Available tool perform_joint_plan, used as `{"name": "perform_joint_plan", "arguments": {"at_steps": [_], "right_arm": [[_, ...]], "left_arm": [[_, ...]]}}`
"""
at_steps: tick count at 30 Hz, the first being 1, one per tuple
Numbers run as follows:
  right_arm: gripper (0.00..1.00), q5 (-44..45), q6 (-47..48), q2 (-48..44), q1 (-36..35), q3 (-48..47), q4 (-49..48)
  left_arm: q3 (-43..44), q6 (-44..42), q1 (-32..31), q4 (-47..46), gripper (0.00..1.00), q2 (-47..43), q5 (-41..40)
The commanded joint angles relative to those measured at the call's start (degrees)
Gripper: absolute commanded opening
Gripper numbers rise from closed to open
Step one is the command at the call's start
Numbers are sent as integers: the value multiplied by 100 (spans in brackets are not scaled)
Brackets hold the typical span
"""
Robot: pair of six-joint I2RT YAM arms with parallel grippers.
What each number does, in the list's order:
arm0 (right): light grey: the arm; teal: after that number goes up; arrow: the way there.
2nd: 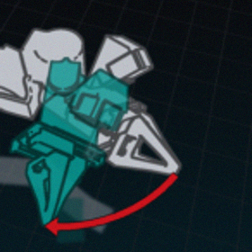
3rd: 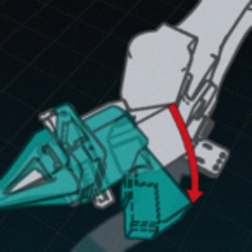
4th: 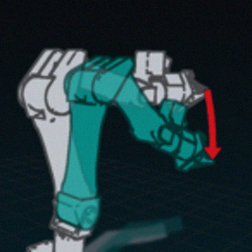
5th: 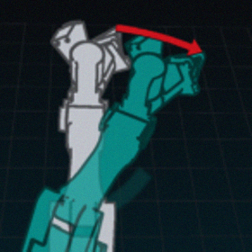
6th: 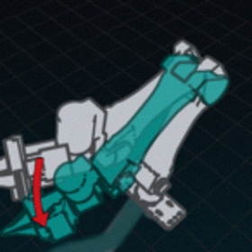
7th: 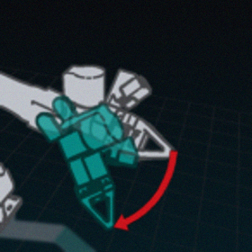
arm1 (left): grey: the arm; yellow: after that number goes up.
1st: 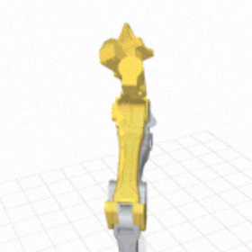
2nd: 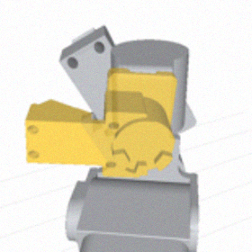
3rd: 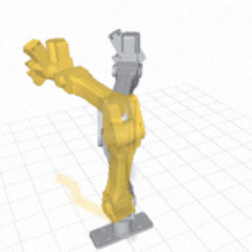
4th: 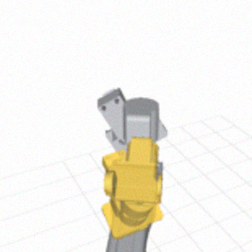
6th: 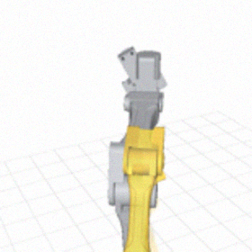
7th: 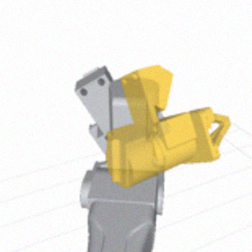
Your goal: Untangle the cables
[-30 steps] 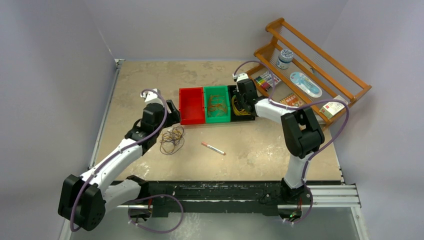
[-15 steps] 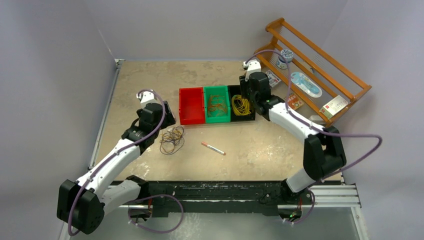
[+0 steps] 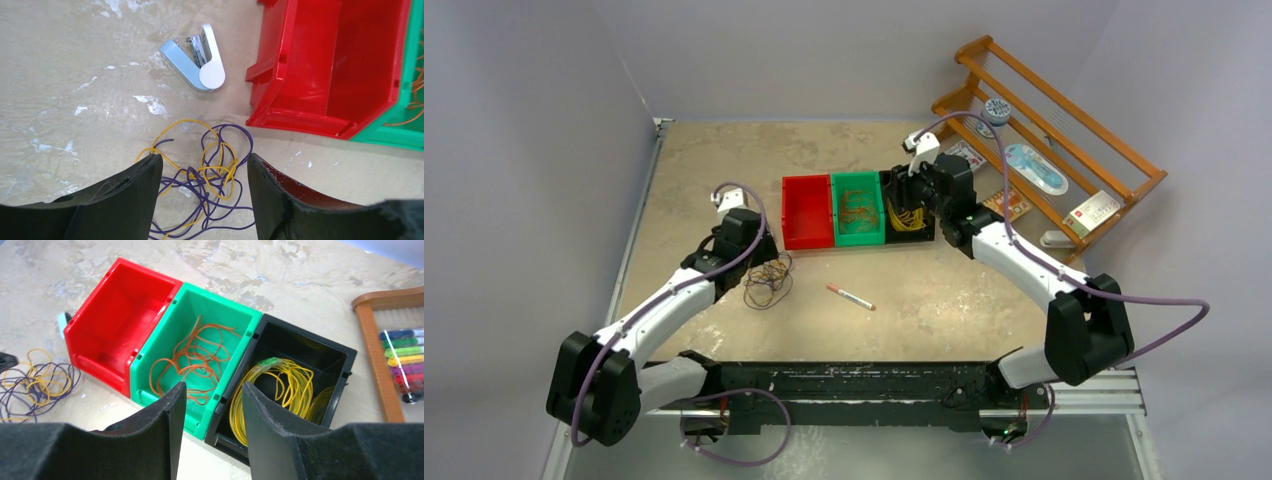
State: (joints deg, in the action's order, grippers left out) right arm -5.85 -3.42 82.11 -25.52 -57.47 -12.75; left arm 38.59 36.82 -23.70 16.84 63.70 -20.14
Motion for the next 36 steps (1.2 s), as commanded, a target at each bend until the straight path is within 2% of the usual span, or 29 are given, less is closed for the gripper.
{"name": "perform_joint_plan", "arguments": {"at_steps": [1,7,13,21,32,36], "right_arm": [[48,-345,-73,-88,-19,57,-254],[48,-310,-64,-69,-30,40,-204],[48,-338,-76,-37,-28,-24,-184],[48,-373,-73,-32,-39,-93,-145],[49,-187,-21,-212,-50,-11,-152],[49,-92,28,-221,-43,2,-140]], "left_arm": [[-39,-2,-19,-412,60,296,293],[-53,-26,-13,-503,56,594,405],[-115,9,-12,-466,49,697,469],[-240,-18,-12,-331,31,575,666],[80,-449,-136,147,0,559,1788],[304,-571,-549,158,0,754,1931]]}}
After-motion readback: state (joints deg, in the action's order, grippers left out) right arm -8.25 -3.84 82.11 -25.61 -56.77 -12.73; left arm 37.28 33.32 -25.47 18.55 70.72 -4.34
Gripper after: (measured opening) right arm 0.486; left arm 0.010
